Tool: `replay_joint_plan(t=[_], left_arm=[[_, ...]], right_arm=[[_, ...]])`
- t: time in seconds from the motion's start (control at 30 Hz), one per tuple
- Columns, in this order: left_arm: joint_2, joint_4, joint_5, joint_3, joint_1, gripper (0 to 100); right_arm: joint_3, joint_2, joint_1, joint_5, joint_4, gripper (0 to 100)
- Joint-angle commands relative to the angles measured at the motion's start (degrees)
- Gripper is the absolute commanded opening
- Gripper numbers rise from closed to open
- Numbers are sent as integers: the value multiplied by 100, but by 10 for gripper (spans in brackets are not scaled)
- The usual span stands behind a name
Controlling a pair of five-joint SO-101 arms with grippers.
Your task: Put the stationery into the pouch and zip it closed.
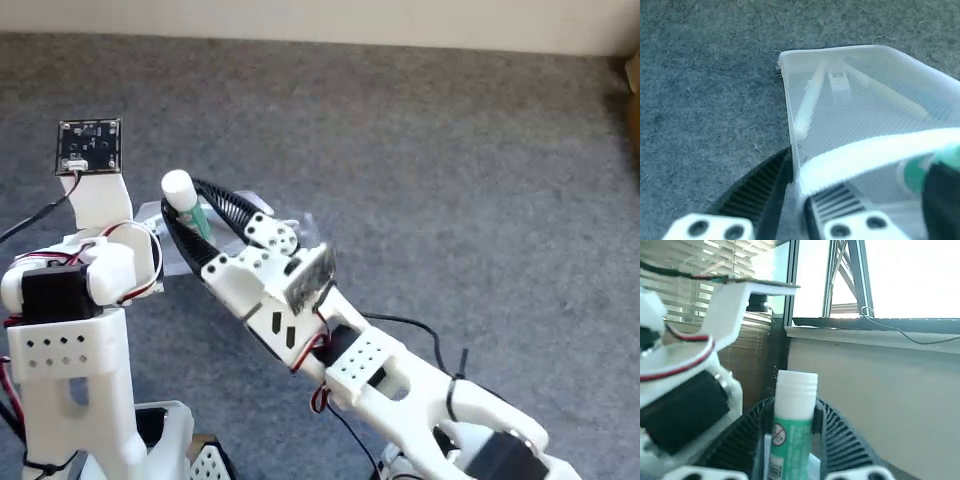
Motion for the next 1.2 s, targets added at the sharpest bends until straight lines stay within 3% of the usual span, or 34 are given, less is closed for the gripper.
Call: replay_joint_plan(t=[0.0, 0.13, 0.37, 0.8, 1.17], left_arm=[[-31, -18, -79, -101, 119, 7], [-31, -18, -79, -101, 119, 7], [-31, -9, -79, -101, 110, 7], [-31, -9, -88, -92, 110, 7], [-31, -18, -88, -84, 110, 7]], right_arm=[[198, 286, 119, 589, -1033, 9], [303, 365, 57, 844, -1244, 15], [681, 338, 48, 862, -1262, 192], [1103, -585, 40, 853, -1209, 191], [1165, -2413, -92, 835, 1675, 191]])
